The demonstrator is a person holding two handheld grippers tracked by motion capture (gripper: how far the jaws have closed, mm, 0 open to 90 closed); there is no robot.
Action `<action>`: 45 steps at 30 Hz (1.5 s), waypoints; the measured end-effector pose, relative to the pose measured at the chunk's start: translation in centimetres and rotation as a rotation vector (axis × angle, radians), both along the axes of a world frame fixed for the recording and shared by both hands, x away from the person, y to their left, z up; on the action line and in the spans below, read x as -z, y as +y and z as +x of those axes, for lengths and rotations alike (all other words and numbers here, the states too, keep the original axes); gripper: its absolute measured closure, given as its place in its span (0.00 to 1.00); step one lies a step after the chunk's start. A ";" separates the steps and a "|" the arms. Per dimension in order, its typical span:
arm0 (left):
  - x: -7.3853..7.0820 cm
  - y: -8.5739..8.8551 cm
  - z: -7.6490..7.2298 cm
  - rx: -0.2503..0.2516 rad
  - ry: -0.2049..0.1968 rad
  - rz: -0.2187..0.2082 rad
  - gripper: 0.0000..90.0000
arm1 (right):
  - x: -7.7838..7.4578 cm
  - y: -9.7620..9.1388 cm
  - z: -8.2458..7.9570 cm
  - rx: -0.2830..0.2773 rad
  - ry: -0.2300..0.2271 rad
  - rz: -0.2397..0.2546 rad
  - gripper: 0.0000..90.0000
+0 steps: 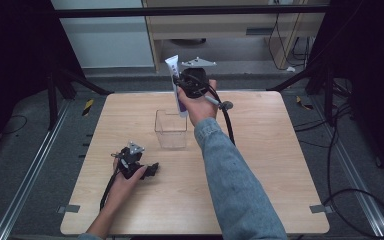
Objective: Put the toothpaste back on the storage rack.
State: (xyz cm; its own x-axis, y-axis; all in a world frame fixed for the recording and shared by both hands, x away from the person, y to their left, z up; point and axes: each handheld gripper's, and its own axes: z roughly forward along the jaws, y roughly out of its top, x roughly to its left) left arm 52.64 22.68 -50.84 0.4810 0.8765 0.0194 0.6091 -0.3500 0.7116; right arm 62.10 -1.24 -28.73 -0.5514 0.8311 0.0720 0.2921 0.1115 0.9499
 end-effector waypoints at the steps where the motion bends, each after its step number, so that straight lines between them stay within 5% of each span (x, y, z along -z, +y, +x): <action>1: 0.0 0.0 0.0 0.000 0.000 0.000 0.00 | 0.1 0.1 0.1 0.001 -0.005 0.005 0.88; 32: 0.0 0.0 0.0 0.002 0.000 0.000 0.00 | 2.5 2.7 1.0 -0.007 -0.033 0.018 0.88; 45: 0.0 0.0 0.1 0.004 -0.001 0.000 0.00 | 4.8 3.5 0.8 -0.023 -0.017 0.018 0.88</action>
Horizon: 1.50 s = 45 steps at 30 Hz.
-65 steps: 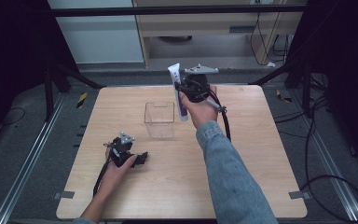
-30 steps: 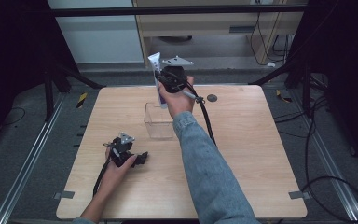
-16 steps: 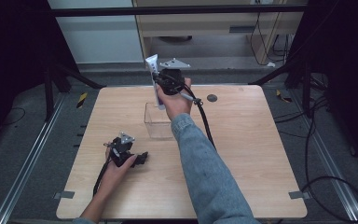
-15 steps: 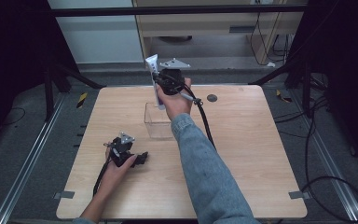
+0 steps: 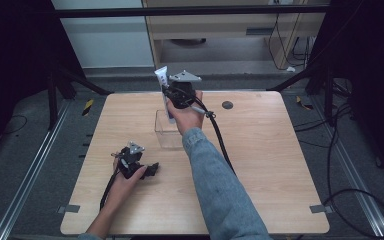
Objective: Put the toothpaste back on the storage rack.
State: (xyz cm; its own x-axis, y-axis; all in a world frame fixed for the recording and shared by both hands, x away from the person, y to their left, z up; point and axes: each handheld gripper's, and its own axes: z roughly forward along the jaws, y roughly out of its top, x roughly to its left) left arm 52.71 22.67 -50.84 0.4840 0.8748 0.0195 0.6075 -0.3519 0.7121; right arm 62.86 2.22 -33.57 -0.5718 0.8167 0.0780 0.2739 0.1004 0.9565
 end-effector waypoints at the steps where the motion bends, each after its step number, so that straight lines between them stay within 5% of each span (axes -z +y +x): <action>1: 0.0 0.0 0.0 0.000 0.000 0.000 0.00 | 0.0 0.0 0.0 0.000 0.000 0.000 0.88; 45: 0.0 0.0 0.0 0.002 0.001 -0.001 0.00 | 5.9 1.4 -1.1 -0.013 0.060 -0.049 0.88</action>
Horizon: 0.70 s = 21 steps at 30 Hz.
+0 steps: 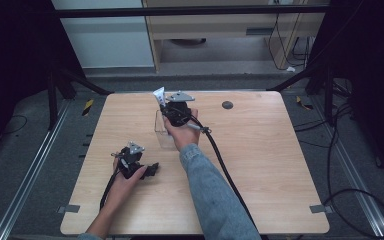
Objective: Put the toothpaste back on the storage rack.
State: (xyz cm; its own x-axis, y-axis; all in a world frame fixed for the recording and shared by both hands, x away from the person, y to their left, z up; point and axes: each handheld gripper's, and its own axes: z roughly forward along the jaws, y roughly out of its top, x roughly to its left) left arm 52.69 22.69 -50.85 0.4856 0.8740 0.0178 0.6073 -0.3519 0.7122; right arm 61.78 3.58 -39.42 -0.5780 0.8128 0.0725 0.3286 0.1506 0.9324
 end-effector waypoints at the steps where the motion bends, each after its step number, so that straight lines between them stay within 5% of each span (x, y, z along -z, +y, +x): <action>1: 0.0 0.0 0.0 0.001 0.000 0.002 0.00 | 0.1 0.0 0.0 0.001 0.002 0.000 0.88; 21: 0.0 0.0 0.0 0.002 0.001 0.002 0.00 | 0.9 0.5 -0.4 -0.007 0.014 -0.022 0.88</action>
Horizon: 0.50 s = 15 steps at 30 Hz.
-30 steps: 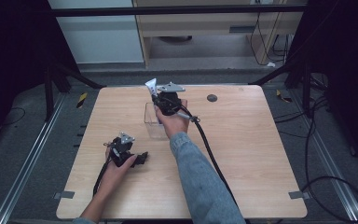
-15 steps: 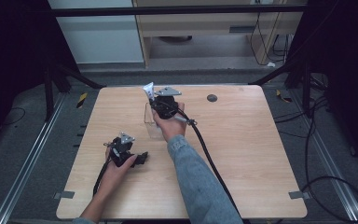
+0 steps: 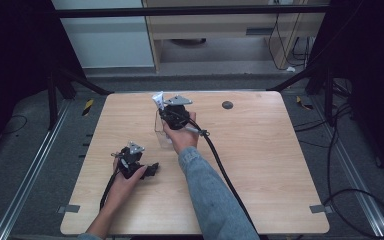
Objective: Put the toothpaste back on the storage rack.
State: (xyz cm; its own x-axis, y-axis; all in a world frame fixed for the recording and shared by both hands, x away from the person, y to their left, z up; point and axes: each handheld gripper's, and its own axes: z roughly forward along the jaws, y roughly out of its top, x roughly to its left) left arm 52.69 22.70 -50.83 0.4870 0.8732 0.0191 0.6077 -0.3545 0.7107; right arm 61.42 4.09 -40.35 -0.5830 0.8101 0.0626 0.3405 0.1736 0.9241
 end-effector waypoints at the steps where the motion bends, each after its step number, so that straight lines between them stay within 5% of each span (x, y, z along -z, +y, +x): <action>1: 0.0 0.0 0.0 0.000 0.000 0.000 0.00 | 0.0 0.0 0.0 0.000 0.000 0.000 0.88; 15: 0.0 0.0 0.0 0.001 0.000 0.000 0.00 | 0.1 0.0 0.0 0.009 0.022 -0.018 0.88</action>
State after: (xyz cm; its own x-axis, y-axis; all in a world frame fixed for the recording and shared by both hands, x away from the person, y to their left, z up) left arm 52.70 22.71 -50.83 0.4875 0.8729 0.0189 0.6076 -0.3547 0.7106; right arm 61.41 4.13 -40.49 -0.5743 0.8164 0.0611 0.3623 0.1866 0.9132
